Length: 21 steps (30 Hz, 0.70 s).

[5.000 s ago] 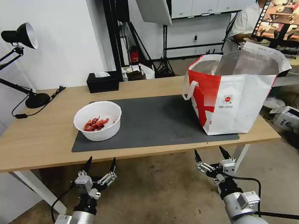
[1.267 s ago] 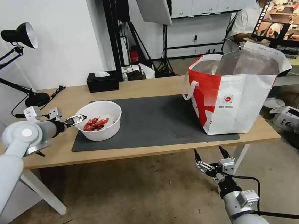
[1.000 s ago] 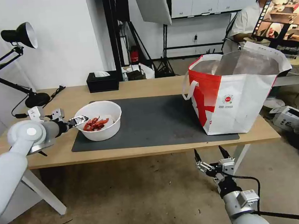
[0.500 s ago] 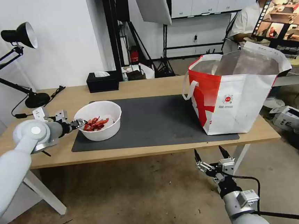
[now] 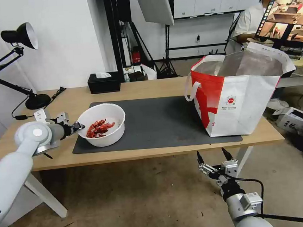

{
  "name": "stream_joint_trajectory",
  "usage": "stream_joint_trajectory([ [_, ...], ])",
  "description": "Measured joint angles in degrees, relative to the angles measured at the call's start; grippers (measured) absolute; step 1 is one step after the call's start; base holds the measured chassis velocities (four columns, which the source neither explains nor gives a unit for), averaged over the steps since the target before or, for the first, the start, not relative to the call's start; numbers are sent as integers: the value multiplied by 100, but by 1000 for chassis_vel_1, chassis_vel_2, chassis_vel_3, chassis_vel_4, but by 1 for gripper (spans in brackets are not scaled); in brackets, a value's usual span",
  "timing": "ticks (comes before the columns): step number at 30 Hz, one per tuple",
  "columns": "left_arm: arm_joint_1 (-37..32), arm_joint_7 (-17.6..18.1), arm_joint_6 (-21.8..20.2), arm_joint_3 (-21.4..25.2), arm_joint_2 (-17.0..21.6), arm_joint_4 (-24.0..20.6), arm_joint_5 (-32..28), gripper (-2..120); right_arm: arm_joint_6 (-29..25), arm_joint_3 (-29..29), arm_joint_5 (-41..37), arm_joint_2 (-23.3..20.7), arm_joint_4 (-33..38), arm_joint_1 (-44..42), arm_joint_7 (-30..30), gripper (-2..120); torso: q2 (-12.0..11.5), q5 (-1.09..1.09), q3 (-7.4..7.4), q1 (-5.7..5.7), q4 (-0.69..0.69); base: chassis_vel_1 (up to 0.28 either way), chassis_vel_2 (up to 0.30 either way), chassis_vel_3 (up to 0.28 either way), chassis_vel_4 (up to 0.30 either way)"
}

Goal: Pick up the trash from the table and place it into the takeout bag.

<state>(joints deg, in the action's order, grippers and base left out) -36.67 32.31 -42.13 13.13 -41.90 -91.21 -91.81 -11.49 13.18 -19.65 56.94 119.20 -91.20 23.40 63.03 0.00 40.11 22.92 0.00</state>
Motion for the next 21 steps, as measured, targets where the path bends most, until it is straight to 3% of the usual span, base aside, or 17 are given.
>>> stream_joint_trajectory([
  [9,4,81,48,51,-54,-82,103,0,0,0,0,0,0,0,0,100,0,0,0,0,0,0,0,0,0],
  [15,81,-119,431,25,-142,-334,243,0,0,0,0,0,0,0,0,100,0,0,0,0,1,0,0,0,0],
  [21,593,-131,924,-330,-324,-508,431,0,0,0,0,0,0,0,0,100,0,1,0,0,-1,0,0,0,0],
])
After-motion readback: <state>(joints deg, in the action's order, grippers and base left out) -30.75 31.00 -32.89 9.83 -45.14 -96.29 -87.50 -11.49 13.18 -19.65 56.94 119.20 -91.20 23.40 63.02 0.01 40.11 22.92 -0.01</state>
